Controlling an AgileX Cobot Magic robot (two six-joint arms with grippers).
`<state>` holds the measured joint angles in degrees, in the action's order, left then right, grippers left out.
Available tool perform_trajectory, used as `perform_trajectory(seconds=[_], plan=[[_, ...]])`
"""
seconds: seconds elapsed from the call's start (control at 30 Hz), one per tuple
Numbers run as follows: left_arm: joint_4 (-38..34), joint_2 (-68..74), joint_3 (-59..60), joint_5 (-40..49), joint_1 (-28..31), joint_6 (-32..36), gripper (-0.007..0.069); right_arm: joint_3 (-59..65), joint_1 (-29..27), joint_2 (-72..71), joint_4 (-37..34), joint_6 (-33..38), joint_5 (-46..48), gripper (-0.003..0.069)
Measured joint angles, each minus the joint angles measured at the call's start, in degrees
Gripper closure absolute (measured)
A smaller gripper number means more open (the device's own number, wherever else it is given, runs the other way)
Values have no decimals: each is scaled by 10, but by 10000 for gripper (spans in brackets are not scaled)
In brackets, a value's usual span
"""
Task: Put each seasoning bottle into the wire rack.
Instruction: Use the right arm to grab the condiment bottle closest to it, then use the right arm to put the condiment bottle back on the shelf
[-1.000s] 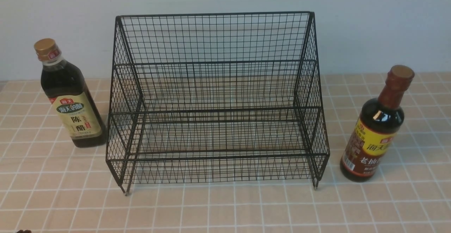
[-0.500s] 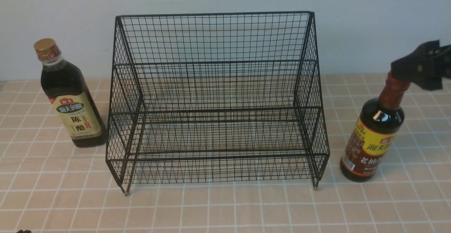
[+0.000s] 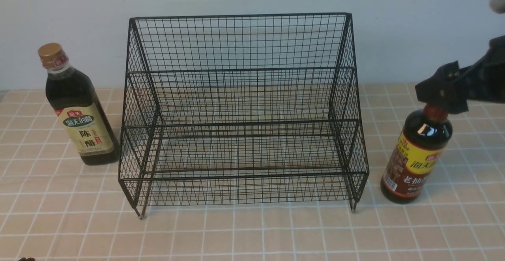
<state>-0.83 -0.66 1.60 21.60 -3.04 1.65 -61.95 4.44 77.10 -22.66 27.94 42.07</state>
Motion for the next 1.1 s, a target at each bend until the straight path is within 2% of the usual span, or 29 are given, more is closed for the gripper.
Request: perform_trajectory(seconds=[0.1, 0.13, 0.17, 0.2, 0.3, 0.57, 0.73, 1.1], plan=[[0, 0, 0, 0, 0, 0, 631, 0, 1, 13, 0, -1, 0, 34], [0, 0, 0, 0, 0, 0, 631, 0, 1, 16, 0, -3, 0, 62], [0, 0, 0, 0, 0, 0, 631, 0, 1, 17, 0, -7, 0, 121], [0, 0, 0, 0, 0, 0, 631, 0, 1, 17, 0, -8, 0, 132], [0, 0, 0, 0, 0, 0, 631, 0, 1, 17, 3, -14, 2, 386], [0, 0, 0, 0, 0, 0, 631, -1, 1, 13, 8, -13, 3, 375], [0, 0, 0, 0, 0, 0, 631, -28, 1, -15, 21, -14, 49, 375], [0, 0, 0, 0, 0, 0, 631, -208, 1, -81, 13, -16, 128, 375]])
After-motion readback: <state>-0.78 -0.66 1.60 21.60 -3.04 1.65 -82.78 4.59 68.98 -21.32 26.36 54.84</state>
